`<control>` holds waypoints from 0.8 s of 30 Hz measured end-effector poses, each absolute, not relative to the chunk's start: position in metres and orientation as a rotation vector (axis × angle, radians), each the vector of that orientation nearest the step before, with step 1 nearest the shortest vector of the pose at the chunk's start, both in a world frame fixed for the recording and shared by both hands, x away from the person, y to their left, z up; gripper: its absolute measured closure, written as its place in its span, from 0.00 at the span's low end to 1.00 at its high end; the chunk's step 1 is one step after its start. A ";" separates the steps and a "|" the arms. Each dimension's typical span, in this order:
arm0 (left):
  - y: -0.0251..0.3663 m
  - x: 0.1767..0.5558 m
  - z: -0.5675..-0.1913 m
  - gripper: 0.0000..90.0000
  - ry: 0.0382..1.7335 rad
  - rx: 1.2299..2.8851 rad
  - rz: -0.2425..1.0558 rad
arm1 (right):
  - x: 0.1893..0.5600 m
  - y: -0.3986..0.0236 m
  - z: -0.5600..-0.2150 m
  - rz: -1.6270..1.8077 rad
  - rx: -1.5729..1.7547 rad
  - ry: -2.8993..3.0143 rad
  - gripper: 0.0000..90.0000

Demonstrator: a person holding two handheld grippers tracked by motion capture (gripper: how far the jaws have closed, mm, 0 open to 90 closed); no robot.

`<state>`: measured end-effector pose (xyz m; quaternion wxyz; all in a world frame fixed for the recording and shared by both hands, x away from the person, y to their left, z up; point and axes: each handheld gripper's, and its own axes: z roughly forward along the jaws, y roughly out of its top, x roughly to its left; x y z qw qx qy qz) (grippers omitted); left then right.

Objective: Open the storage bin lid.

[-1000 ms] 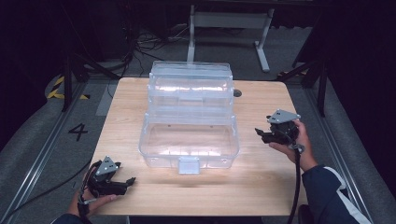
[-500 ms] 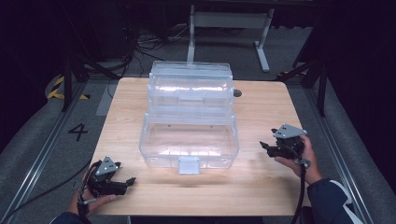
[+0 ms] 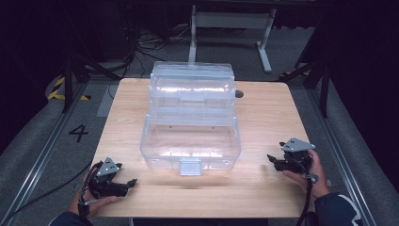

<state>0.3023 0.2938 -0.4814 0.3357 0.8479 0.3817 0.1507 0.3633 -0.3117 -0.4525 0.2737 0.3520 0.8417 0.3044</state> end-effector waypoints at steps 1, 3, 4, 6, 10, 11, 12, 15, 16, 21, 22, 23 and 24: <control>0.294 0.303 -0.481 0.17 0.991 2.217 0.399 | 0.361 -0.313 -0.455 0.817 0.955 2.264 0.34; 0.293 0.303 -0.481 0.17 0.996 2.214 0.387 | 0.358 -0.316 -0.458 0.825 0.973 2.262 0.33; 0.293 0.303 -0.481 0.17 0.995 2.214 0.385 | 0.356 -0.317 -0.459 0.827 0.975 2.262 0.33; 0.294 0.303 -0.481 0.17 0.994 2.216 0.386 | 0.353 -0.319 -0.462 0.842 0.988 2.264 0.33; 0.294 0.303 -0.481 0.17 0.994 2.216 0.385 | 0.347 -0.325 -0.467 0.873 1.036 2.265 0.32; 0.294 0.303 -0.481 0.17 0.994 2.215 0.384 | 0.345 -0.326 -0.469 0.894 1.057 2.262 0.31; 0.294 0.303 -0.481 0.17 0.993 2.217 0.384 | 0.344 -0.328 -0.471 0.896 1.071 2.265 0.31; 0.294 0.304 -0.481 0.17 0.986 2.220 0.380 | 0.340 -0.330 -0.476 0.889 1.098 2.273 0.30; 0.293 0.305 -0.481 0.16 0.985 2.218 0.381 | 0.339 -0.332 -0.478 0.899 1.117 2.275 0.29; 0.292 0.307 -0.481 0.16 0.981 2.220 0.381 | 0.334 -0.338 -0.482 0.957 1.198 2.258 0.27; 0.292 0.308 -0.481 0.16 0.972 2.223 0.392 | 0.334 -0.340 -0.484 0.975 1.217 2.251 0.27; 0.291 0.308 -0.482 0.16 0.982 2.219 0.383 | 0.334 -0.342 -0.485 0.998 1.240 2.240 0.26; 0.291 0.308 -0.481 0.16 0.984 2.220 0.382 | 0.334 -0.343 -0.486 1.006 1.245 2.237 0.25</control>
